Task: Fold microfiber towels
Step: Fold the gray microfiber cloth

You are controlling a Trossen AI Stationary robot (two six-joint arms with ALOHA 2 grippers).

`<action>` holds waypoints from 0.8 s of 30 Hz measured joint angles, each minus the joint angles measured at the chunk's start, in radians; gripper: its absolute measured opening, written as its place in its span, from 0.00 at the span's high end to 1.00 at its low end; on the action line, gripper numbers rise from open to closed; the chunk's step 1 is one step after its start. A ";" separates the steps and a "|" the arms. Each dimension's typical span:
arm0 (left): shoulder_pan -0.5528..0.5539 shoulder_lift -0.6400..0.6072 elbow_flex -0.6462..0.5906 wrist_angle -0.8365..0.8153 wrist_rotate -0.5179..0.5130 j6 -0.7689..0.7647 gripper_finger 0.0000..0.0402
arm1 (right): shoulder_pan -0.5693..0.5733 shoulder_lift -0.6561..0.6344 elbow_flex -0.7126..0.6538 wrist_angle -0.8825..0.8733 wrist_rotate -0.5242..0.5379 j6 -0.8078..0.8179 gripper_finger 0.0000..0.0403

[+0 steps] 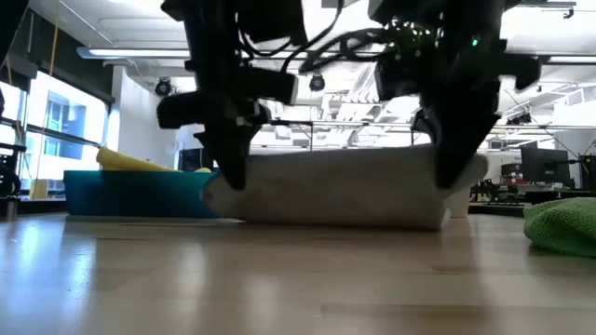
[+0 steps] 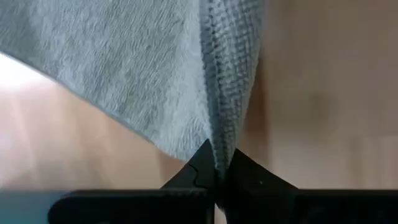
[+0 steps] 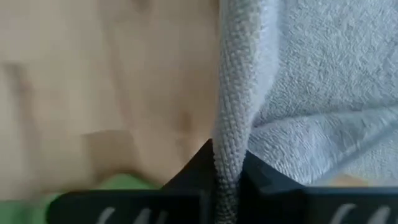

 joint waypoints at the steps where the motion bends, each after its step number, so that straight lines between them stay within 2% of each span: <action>1: -0.010 0.003 0.001 0.004 0.010 -0.001 1.00 | 0.007 0.000 0.007 0.002 -0.023 0.020 0.93; 4: -0.037 0.009 -0.002 0.004 0.021 -0.006 1.00 | 0.027 -0.007 0.037 -0.027 -0.096 0.076 0.83; 8: -0.055 0.024 -0.002 0.002 0.021 -0.026 1.00 | 0.059 -0.009 0.091 -0.068 -0.289 0.137 0.68; 10: -0.062 0.033 -0.002 0.001 0.027 -0.033 1.00 | 0.077 -0.009 0.110 -0.069 -0.335 0.135 0.63; 12: -0.065 0.046 -0.002 -0.003 0.066 -0.034 1.00 | 0.095 -0.009 0.124 -0.073 -0.246 0.109 0.61; 16: -0.083 0.061 -0.005 -0.013 0.187 -0.010 1.00 | 0.103 -0.008 0.114 -0.057 0.147 0.024 0.60; 19: -0.101 0.061 -0.005 -0.014 0.191 0.001 1.00 | 0.083 -0.007 0.099 -0.043 0.342 0.012 0.61; 22: -0.109 0.061 -0.005 -0.008 0.149 0.027 1.00 | 0.047 -0.006 0.045 0.087 0.379 0.005 0.62; 24: -0.111 0.061 -0.005 -0.005 0.119 0.032 1.00 | 0.025 -0.002 -0.016 0.217 0.325 -0.020 0.63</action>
